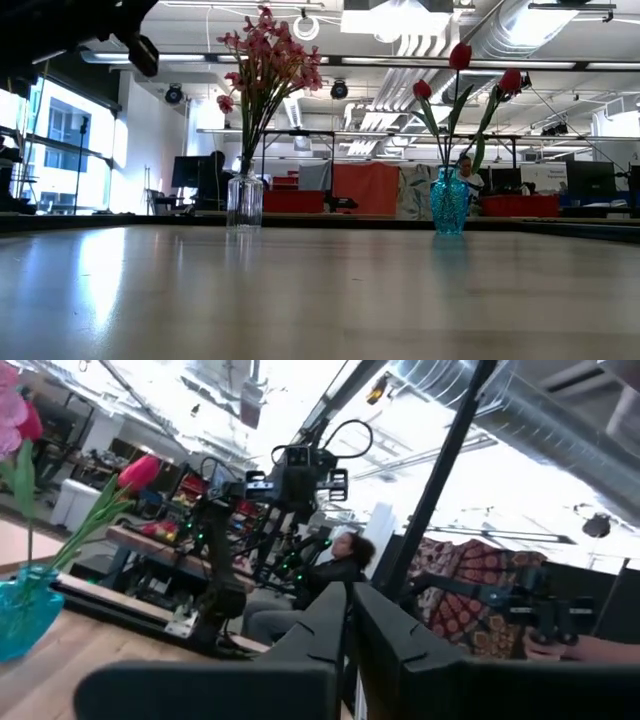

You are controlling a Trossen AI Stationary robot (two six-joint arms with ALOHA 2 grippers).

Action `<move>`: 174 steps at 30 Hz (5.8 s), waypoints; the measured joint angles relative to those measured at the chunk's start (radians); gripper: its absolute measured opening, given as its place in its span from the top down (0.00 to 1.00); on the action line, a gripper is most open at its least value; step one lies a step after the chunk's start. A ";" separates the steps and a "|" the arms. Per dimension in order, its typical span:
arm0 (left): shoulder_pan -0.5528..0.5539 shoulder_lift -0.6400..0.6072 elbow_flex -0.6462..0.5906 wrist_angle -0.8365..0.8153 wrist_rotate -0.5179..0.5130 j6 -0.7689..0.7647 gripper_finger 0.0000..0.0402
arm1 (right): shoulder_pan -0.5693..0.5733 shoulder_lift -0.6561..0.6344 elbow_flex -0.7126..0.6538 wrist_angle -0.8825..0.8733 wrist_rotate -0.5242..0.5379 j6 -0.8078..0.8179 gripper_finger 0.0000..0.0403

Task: Sort flowers into vase by color
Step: Return to Home Position

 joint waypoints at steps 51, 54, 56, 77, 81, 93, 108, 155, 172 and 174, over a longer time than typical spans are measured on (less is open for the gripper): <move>-0.001 -0.133 -0.112 -0.080 -0.007 -0.035 1.00 | -0.406 0.114 -0.615 1.019 -0.844 0.131 1.00; -0.001 -0.133 -0.112 -0.080 -0.007 -0.035 1.00 | -0.526 0.010 -0.622 0.891 -1.014 0.144 1.00; -0.001 -0.133 -0.112 -0.080 -0.007 -0.035 1.00 | -0.578 -0.068 -0.623 0.758 -1.060 0.138 1.00; -0.001 -0.133 -0.112 -0.080 -0.007 -0.035 1.00 | -0.452 -0.428 -0.642 0.233 -0.956 -0.045 1.00; -0.001 -0.133 -0.112 -0.080 -0.007 -0.035 1.00 | -0.449 -0.428 -0.787 0.480 -0.953 0.000 1.00; -0.001 -0.132 -0.112 -0.080 -0.007 -0.035 1.00 | -0.480 -0.461 -0.811 0.350 -1.010 -0.125 1.00; -0.001 -0.132 -0.112 -0.080 -0.007 -0.035 1.00 | -0.480 -0.467 -0.811 0.055 -0.965 -0.127 1.00; -0.050 -0.422 -0.112 -0.242 -0.011 -0.035 1.00 | -0.481 -0.668 -0.811 0.021 -0.970 -0.126 1.00; -0.049 -0.422 -0.112 -0.262 -0.011 -0.035 1.00 | -0.481 -0.668 -0.811 0.022 -0.970 -0.126 1.00; -0.049 -0.422 -0.112 -0.263 -0.011 -0.035 1.00 | -0.481 -0.668 -0.811 0.022 -0.970 -0.126 1.00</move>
